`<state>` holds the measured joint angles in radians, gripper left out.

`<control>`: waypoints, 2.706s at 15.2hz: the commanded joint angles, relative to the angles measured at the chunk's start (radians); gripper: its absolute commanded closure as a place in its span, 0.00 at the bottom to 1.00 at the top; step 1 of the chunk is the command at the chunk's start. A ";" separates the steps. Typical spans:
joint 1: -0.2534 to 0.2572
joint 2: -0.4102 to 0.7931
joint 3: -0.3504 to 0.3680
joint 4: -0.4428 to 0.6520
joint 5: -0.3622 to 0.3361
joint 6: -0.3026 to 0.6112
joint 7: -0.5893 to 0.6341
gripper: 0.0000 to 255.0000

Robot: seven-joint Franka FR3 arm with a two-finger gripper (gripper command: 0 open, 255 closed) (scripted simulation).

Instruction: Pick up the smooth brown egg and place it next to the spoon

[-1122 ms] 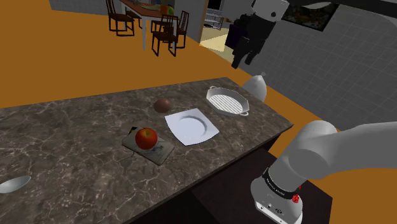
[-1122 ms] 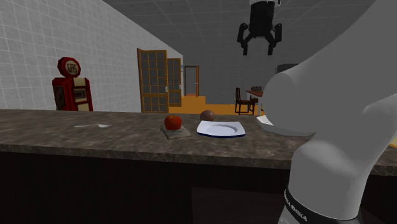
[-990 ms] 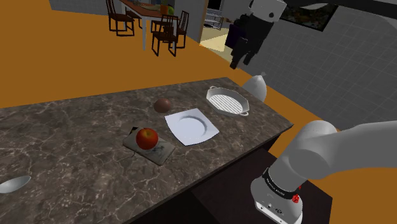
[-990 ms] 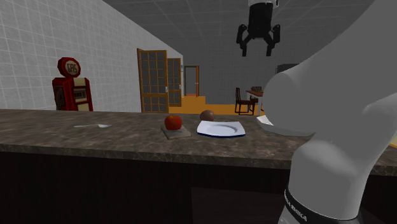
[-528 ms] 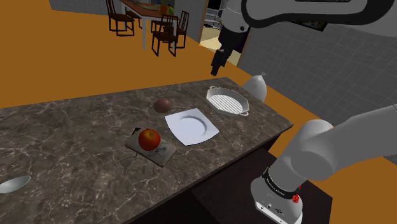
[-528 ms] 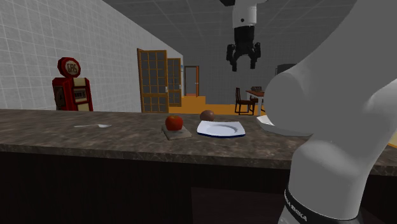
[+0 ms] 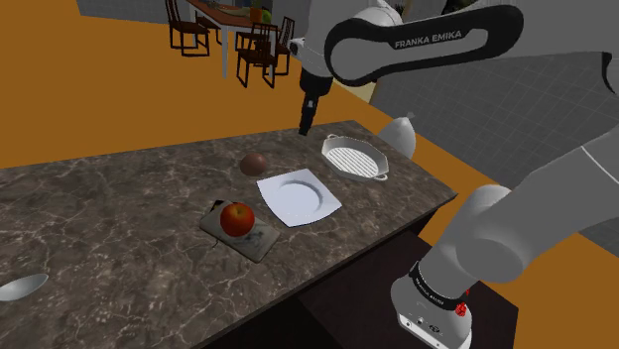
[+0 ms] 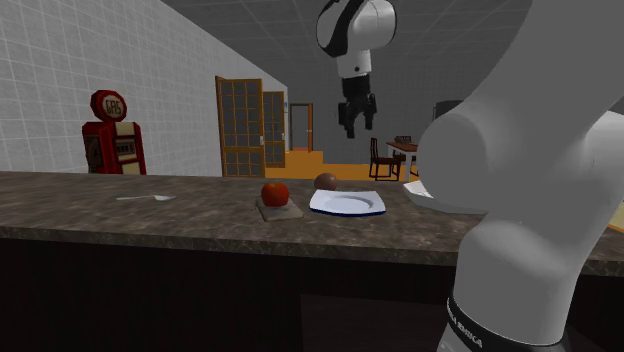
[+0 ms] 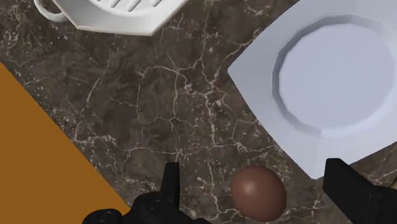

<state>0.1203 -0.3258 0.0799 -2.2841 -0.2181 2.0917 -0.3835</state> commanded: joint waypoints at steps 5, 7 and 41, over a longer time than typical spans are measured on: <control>0.036 0.178 0.048 0.031 -0.126 0.155 -0.103 0.00; 0.046 0.236 0.064 0.042 -0.179 0.202 -0.129 0.00; 0.076 0.509 0.078 0.101 -0.461 0.403 -0.147 1.00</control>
<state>0.1968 0.1893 0.1565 -2.1827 -0.6850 2.4991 -0.5249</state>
